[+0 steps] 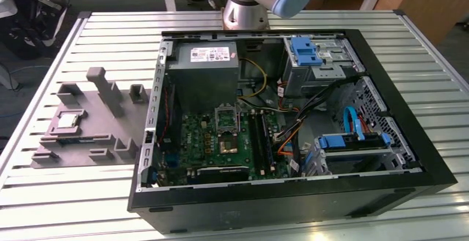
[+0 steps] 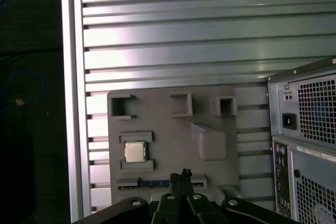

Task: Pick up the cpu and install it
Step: 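Reach for the cpu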

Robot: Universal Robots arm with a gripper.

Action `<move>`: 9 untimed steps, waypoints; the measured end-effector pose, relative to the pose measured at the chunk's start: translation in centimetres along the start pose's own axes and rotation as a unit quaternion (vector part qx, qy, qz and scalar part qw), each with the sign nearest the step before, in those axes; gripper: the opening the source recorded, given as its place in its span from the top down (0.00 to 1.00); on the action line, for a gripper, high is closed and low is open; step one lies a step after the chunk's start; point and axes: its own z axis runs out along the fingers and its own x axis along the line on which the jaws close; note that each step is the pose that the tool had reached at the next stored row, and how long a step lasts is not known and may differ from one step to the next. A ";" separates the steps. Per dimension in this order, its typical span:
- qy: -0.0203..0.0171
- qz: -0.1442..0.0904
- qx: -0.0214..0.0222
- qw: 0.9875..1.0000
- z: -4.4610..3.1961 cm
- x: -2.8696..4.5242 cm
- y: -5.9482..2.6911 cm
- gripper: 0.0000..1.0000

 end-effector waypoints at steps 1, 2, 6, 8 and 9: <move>0.000 0.000 0.000 1.000 0.01 0.12 -0.01 0.89; 0.000 0.000 0.000 1.000 0.02 0.25 -0.02 0.89; 0.001 0.000 0.000 1.000 0.06 0.82 -0.07 0.89; 0.001 -0.001 0.000 1.000 0.11 1.27 -0.10 0.89; 0.001 -0.003 0.000 1.000 0.14 1.42 -0.11 0.89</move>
